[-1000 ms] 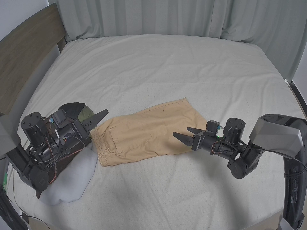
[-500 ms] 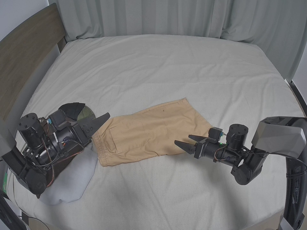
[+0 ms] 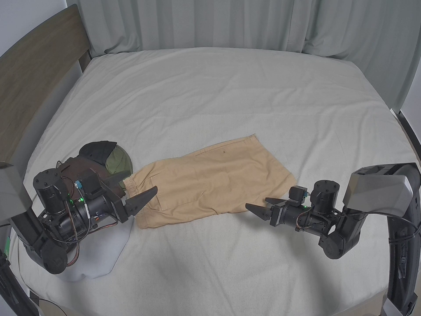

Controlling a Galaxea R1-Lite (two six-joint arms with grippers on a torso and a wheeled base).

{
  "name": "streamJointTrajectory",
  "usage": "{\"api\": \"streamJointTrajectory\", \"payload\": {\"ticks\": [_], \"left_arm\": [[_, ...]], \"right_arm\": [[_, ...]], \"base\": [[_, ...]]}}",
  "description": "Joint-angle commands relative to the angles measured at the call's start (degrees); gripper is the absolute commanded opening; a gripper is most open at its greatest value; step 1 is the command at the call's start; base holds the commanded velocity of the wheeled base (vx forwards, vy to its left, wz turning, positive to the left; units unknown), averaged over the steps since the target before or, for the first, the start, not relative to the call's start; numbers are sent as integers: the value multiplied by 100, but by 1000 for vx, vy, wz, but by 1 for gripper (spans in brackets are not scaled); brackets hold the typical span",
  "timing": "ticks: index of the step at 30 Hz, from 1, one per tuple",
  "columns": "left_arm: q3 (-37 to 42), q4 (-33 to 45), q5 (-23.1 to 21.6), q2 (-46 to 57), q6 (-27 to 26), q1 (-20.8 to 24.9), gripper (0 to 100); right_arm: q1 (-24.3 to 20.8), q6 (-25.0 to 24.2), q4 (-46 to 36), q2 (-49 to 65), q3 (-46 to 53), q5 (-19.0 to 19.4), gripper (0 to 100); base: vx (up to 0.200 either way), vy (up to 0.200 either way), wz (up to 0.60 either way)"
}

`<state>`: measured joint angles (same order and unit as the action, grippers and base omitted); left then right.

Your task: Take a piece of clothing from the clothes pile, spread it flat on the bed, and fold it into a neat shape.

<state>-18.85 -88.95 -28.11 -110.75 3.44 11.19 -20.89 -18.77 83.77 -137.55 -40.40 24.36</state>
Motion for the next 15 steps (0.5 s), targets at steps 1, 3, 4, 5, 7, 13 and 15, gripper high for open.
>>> {"api": "streamJointTrajectory", "payload": {"ticks": [1,3,4,5,7,13,15], "left_arm": [[48,-8,-45,-245,-106,-20,100],[48,-8,-45,-236,-124,-20,100],[48,-8,-45,-236,-124,-20,100],[48,-8,-45,-236,-124,-20,100],[48,-8,-45,-263,-124,-20,100],[30,-8,-45,-333,-133,-38,100],[30,-8,-45,-324,-133,-38,100]], "right_arm": [[77,-30,-19,-334,6,-115,100],[86,-91,16,-431,6,-124,100],[86,-127,16,-466,6,-124,100],[86,-127,16,-466,6,-124,100],[94,-241,-37,-563,-82,-142,100],[138,-434,-45,-906,-460,-335,100],[138,-496,-45,-949,-539,-370,100]], "base": [[0,0,0],[0,0,0],[0,0,0],[0,0,0],[0,0,0],[0,0,0],[0,0,0]]}}
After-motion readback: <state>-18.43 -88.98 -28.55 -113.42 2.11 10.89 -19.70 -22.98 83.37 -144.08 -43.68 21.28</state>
